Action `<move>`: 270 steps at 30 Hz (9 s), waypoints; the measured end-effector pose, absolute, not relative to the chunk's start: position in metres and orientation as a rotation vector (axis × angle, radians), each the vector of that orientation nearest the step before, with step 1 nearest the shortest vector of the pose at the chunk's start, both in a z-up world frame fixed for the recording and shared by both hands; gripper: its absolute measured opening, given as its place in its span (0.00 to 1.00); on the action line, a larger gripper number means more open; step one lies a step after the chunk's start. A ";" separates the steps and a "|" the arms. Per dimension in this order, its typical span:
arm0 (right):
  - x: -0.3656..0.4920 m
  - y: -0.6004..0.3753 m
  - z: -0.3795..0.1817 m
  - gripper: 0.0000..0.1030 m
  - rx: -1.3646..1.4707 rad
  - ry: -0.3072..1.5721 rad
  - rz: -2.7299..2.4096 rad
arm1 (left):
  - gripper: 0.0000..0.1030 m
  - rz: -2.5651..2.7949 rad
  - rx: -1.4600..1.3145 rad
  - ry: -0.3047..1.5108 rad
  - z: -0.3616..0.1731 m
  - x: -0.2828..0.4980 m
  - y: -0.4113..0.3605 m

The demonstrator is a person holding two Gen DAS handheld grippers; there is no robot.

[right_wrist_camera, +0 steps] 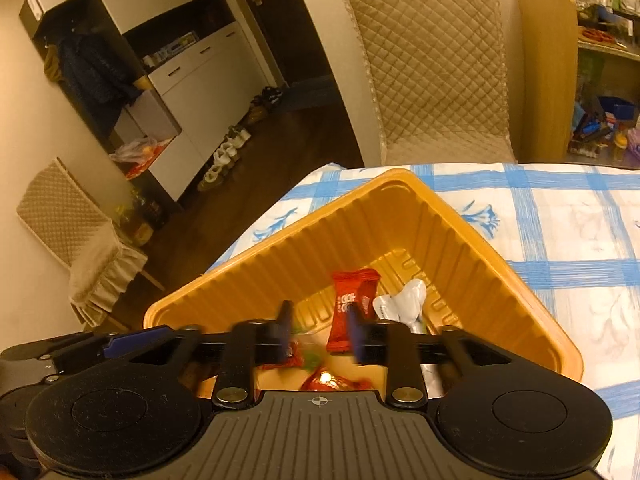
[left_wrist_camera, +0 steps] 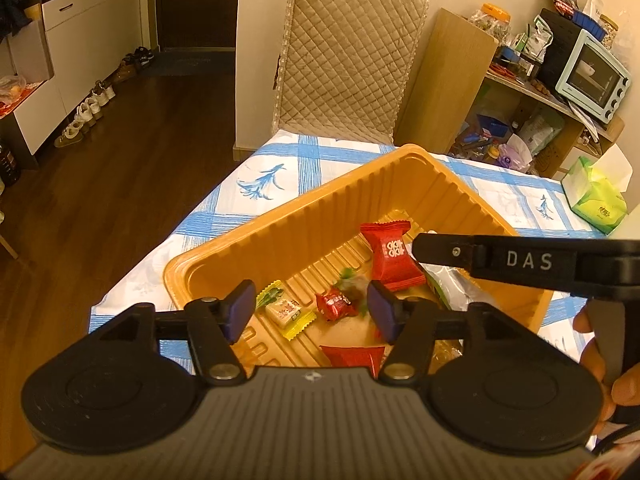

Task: Organize snacks
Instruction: 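Open both grippers to drop the candies into the orange basket, then move both open grippers back toward the clear snack packet and red candy, then grasp the clear snack packet with the left gripper while the right grasps the red-wrapped candy, then carry the clear snack packet and red-wrapped candy over the orange basket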

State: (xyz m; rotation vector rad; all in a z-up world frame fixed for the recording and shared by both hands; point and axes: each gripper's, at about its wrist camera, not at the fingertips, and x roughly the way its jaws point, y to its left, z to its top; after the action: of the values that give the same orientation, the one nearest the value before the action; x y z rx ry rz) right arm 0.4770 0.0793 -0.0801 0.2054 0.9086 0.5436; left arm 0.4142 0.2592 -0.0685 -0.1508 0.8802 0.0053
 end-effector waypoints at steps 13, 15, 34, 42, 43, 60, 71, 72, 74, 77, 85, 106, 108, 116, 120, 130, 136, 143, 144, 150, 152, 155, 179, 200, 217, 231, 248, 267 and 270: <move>0.448 0.051 -0.064 0.78 0.199 0.871 0.475 | 0.79 -0.003 -0.118 0.865 -0.057 0.386 0.250; 0.440 0.043 -0.060 0.80 0.208 0.866 0.471 | 0.80 -0.007 -0.115 0.861 -0.054 0.380 0.248; 0.335 -0.028 -0.025 0.90 0.245 0.805 0.459 | 0.87 -0.047 -0.104 0.819 -0.015 0.289 0.206; 0.283 -0.056 -0.024 0.90 0.232 0.807 0.434 | 0.87 -0.068 -0.132 0.816 -0.008 0.243 0.187; 0.278 -0.059 -0.025 0.90 0.230 0.809 0.430 | 0.87 -0.073 -0.134 0.817 -0.007 0.239 0.184; 0.206 -0.110 -0.041 0.90 0.219 0.848 0.369 | 0.87 -0.154 -0.138 0.888 -0.024 0.180 0.134; 0.186 -0.134 -0.062 0.90 0.220 0.900 0.324 | 0.87 -0.200 -0.120 0.941 -0.044 0.171 0.106; 0.186 -0.136 -0.064 0.90 0.220 0.903 0.319 | 0.87 -0.204 -0.117 0.946 -0.046 0.171 0.104; 0.185 -0.139 -0.067 0.90 0.215 0.907 0.307 | 0.87 -0.212 -0.113 0.954 -0.050 0.171 0.098; 0.184 -0.143 -0.071 0.90 0.206 0.911 0.296 | 0.87 -0.225 -0.100 0.960 -0.055 0.172 0.090; 0.186 -0.147 -0.084 0.90 0.180 0.932 0.278 | 0.87 -0.245 -0.059 0.976 -0.069 0.180 0.076; 0.219 -0.152 -0.108 0.90 0.183 0.979 0.208 | 0.86 -0.292 0.099 0.975 -0.104 0.228 0.066; 0.223 -0.152 -0.110 0.90 0.184 0.981 0.200 | 0.86 -0.301 0.118 0.972 -0.106 0.235 0.066; 0.237 -0.155 -0.114 0.90 0.199 0.980 0.165 | 0.86 -0.348 0.201 0.950 -0.112 0.256 0.056; 0.242 -0.159 -0.114 0.90 0.212 0.978 0.144 | 0.86 -0.373 0.236 0.942 -0.118 0.266 0.049; 0.247 -0.171 -0.118 0.90 0.244 0.989 0.095 | 0.86 -0.397 0.320 0.929 -0.132 0.293 0.038; 0.250 -0.175 -0.119 0.90 0.253 0.993 0.075 | 0.86 -0.400 0.330 0.928 -0.136 0.307 0.036; 0.256 -0.178 -0.121 0.90 0.259 0.996 0.057 | 0.86 -0.376 0.317 0.923 -0.136 0.323 0.034; 0.257 -0.179 -0.121 0.90 0.258 0.996 0.056 | 0.86 -0.370 0.315 0.923 -0.136 0.325 0.034; 0.262 -0.178 -0.122 0.90 0.259 0.998 0.058 | 0.85 -0.372 0.313 0.912 -0.134 0.336 0.035; 0.264 -0.178 -0.123 0.90 0.259 1.000 0.058 | 0.84 -0.380 0.316 0.909 -0.135 0.338 0.034; 0.266 -0.176 -0.124 0.90 0.258 1.003 0.061 | 0.77 -0.398 0.307 0.914 -0.136 0.339 0.034; 0.304 -0.119 -0.128 0.60 0.152 0.924 0.294 | 0.35 -0.302 0.183 0.964 -0.135 0.330 0.074; 0.276 -0.085 -0.143 0.20 0.019 0.956 0.447 | 0.35 -0.210 0.134 1.010 -0.132 0.286 0.093; 0.241 -0.076 -0.143 0.24 -0.004 1.005 0.464 | 0.35 -0.227 0.105 1.050 -0.131 0.244 0.090; 0.237 -0.066 -0.144 0.25 -0.074 0.985 0.455 | 0.34 -0.245 0.109 1.051 -0.130 0.234 0.089; 0.233 -0.066 -0.114 0.19 0.010 0.941 0.501 | 0.34 -0.235 0.066 0.972 -0.091 0.221 0.101; 0.290 -0.039 -0.056 0.19 0.160 0.830 0.595 | 0.34 -0.132 0.004 0.808 -0.029 0.276 0.150; 0.307 -0.030 -0.050 0.19 0.175 0.817 0.605 | 0.34 -0.117 -0.018 0.794 -0.025 0.291 0.158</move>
State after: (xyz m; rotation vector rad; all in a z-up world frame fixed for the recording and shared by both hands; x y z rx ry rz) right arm 0.3070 -0.0302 -0.0505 0.1745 0.8168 0.6046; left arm 0.2909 0.1582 -0.0247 -0.0184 0.7938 -0.1173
